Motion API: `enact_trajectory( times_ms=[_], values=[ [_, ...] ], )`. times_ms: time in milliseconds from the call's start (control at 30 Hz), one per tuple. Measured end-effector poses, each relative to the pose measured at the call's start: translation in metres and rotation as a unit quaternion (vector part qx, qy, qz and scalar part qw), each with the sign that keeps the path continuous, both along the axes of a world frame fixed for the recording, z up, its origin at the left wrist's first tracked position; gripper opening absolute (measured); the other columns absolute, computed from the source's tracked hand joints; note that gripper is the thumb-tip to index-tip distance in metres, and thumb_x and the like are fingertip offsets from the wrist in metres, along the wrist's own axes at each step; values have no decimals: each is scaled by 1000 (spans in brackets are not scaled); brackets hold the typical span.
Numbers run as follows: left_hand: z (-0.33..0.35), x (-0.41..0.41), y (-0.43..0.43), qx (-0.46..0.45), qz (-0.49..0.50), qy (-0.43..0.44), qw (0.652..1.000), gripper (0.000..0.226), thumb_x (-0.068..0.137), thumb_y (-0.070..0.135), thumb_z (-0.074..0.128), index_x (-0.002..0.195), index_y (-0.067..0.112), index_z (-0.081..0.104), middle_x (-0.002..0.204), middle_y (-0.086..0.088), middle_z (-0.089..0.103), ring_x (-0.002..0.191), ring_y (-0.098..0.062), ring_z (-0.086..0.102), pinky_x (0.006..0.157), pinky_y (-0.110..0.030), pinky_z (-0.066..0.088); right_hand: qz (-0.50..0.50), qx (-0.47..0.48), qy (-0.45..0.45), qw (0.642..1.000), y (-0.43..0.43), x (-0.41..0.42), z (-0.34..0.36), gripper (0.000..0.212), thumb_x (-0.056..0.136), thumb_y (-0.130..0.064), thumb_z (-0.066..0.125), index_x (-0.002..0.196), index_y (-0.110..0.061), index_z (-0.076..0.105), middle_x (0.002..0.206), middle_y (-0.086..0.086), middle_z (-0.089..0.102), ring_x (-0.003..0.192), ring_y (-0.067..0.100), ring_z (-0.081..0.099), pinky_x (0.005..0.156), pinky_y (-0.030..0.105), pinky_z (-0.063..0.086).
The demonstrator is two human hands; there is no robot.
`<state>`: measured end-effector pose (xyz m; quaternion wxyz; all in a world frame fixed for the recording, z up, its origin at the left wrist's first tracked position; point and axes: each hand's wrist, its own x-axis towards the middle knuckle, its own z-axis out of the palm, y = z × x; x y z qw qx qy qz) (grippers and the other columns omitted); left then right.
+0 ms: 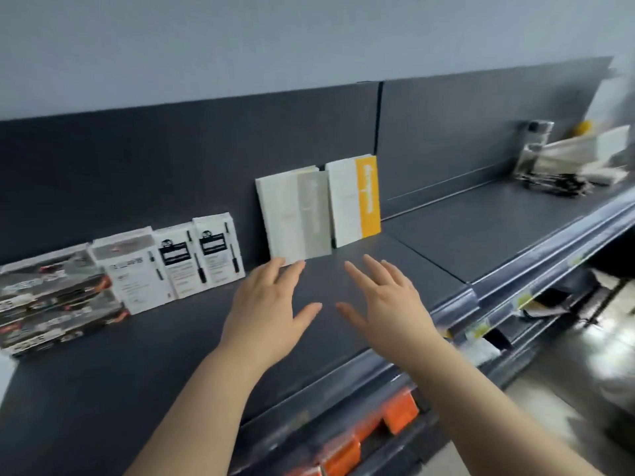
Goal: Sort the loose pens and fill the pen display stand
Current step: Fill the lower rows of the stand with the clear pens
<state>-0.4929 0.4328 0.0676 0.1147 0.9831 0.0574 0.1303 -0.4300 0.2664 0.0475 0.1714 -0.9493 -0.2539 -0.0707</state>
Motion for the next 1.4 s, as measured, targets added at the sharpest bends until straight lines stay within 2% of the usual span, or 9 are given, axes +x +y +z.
enact_trajectory(
  times_ms=[200,433,900,1167,1400],
  values=[
    [-6,94,-113,0,-60,27,998,73,89,60,40,150,32,11,158,2,11,144,-18,10,115,-36,13,-84,-27,19,996,-131,69,-1,68,90,-62,33,148,-35,7,158,-2,5,145,25,1,116,40,8],
    [-17,198,-204,-13,-106,60,992,74,89,62,38,150,32,8,158,1,8,144,-20,7,115,-38,14,-142,-34,44,988,-229,154,-11,69,90,-62,33,148,-35,7,157,-3,7,145,25,2,116,40,7],
    [-39,424,-351,-124,-155,131,971,74,88,60,43,149,33,12,155,7,14,141,-16,17,103,-38,34,-187,-72,75,977,-372,366,-26,68,89,-64,32,148,-33,13,156,-2,15,144,21,11,115,38,11],
    [-52,515,-418,-150,-135,157,967,72,89,59,45,149,33,14,152,10,18,133,-15,29,100,-34,38,-183,-49,63,980,-452,495,-32,67,91,-59,35,148,-27,17,155,3,19,143,22,16,115,38,16],
    [-60,608,-502,-213,-58,186,957,70,89,59,45,148,35,17,151,9,21,125,-14,40,102,-34,38,-144,-46,59,987,-530,634,-41,62,94,-54,34,147,-25,21,153,5,23,140,26,20,112,40,19]
  ],
)
